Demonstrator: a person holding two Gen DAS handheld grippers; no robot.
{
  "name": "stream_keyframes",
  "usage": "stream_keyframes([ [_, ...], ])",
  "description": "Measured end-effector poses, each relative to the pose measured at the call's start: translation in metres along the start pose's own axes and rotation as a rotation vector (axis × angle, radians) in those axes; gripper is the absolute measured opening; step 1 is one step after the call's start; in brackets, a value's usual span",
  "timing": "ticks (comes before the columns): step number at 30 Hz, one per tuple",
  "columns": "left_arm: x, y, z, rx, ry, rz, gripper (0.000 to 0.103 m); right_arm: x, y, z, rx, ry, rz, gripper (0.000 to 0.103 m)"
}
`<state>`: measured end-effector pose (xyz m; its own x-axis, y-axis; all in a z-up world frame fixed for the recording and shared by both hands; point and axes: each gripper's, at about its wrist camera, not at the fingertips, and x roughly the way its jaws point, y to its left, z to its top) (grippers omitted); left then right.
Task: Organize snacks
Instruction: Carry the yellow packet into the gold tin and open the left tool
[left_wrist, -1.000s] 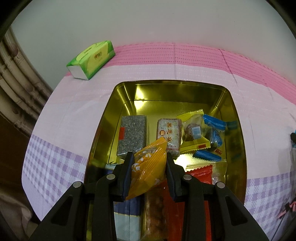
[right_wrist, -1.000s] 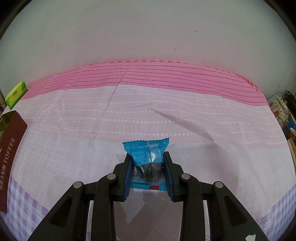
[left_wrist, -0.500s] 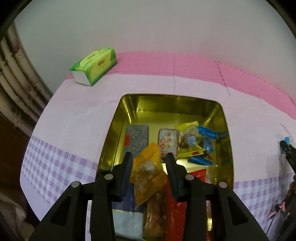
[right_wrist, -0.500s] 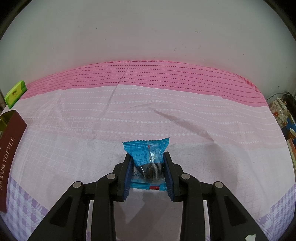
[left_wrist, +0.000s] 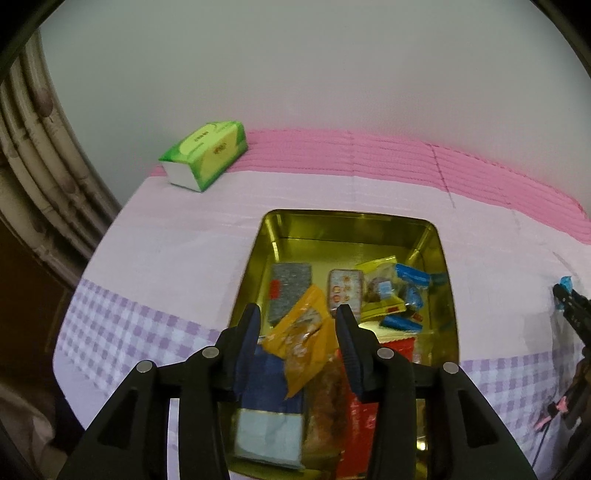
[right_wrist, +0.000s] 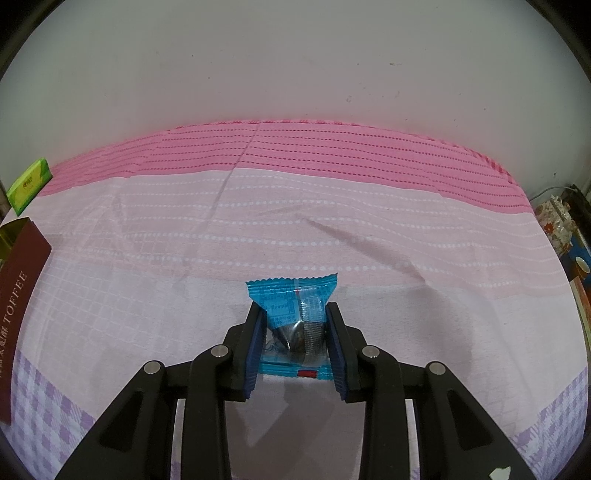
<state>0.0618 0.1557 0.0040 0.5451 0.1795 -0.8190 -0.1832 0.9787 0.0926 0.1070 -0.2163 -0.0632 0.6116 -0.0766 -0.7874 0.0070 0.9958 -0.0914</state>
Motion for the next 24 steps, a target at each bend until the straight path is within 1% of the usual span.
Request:
stream_keyframes([
  [11,-0.014,0.03,-0.017,-0.036,-0.025,0.06,0.044,0.001,-0.003,0.001,0.002,0.002,0.003,0.03],
  [15,-0.015,0.038,-0.023,-0.052,-0.028,0.081,0.044,0.003,-0.004,0.005,0.005,0.022,0.0,0.03],
  [18,-0.015,0.046,-0.027,-0.083,-0.022,0.072,0.044,0.004,-0.004,0.008,0.001,0.039,0.004,0.03],
  [24,-0.017,0.058,-0.036,-0.107,-0.025,0.091,0.045,0.006,-0.003,0.013,-0.003,0.07,0.01,0.03],
])
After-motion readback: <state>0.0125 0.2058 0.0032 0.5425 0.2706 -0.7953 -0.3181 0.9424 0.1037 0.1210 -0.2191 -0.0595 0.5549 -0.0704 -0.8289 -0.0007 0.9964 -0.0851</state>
